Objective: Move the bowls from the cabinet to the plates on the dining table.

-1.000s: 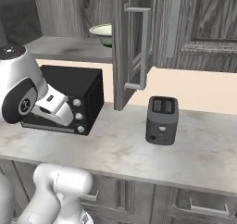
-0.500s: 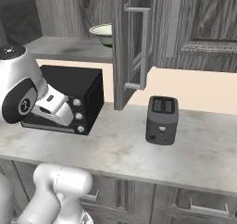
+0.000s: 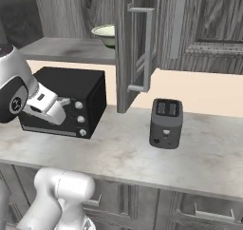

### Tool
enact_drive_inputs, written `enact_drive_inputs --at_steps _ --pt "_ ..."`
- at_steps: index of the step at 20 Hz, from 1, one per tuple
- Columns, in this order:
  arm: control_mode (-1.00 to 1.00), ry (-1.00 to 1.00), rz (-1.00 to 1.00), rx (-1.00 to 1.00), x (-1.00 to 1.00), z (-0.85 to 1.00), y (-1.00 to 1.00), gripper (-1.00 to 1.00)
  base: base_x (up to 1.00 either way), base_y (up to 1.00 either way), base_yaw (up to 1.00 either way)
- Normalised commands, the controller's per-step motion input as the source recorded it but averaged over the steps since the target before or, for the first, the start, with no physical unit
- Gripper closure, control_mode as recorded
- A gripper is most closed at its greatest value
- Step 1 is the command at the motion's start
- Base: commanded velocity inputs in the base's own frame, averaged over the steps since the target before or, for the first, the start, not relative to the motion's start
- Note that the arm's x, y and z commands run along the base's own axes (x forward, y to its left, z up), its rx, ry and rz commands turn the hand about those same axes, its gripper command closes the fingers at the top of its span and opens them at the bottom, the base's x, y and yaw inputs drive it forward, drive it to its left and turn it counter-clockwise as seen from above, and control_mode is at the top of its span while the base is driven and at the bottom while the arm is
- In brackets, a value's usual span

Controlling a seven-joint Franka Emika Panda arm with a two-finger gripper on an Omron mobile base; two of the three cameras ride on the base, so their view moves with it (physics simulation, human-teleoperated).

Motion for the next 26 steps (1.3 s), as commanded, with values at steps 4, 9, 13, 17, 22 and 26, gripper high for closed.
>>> enact_drive_inputs --at_steps 4,9,13,17,22,26 --pt "-1.00 -0.19 0.00 0.00 0.02 0.12 0.42 -1.00 0.00 0.00 0.00" --pt "-1.00 -0.23 -0.10 0.00 0.05 0.22 0.28 -1.00 0.00 0.00 0.00" --pt "-1.00 -0.21 -0.08 0.00 -0.12 0.40 0.07 -1.00 0.00 0.00 0.00" --pt "-1.00 -0.14 0.01 0.00 -0.10 0.40 -0.02 -1.00 0.00 0.00 0.00" --pt "-1.00 0.02 0.24 0.00 0.17 0.18 -0.33 -1.00 0.00 0.00 0.00" --pt "-1.00 0.12 0.23 0.01 0.56 0.04 -0.35 -1.00 0.00 0.00 0.00"
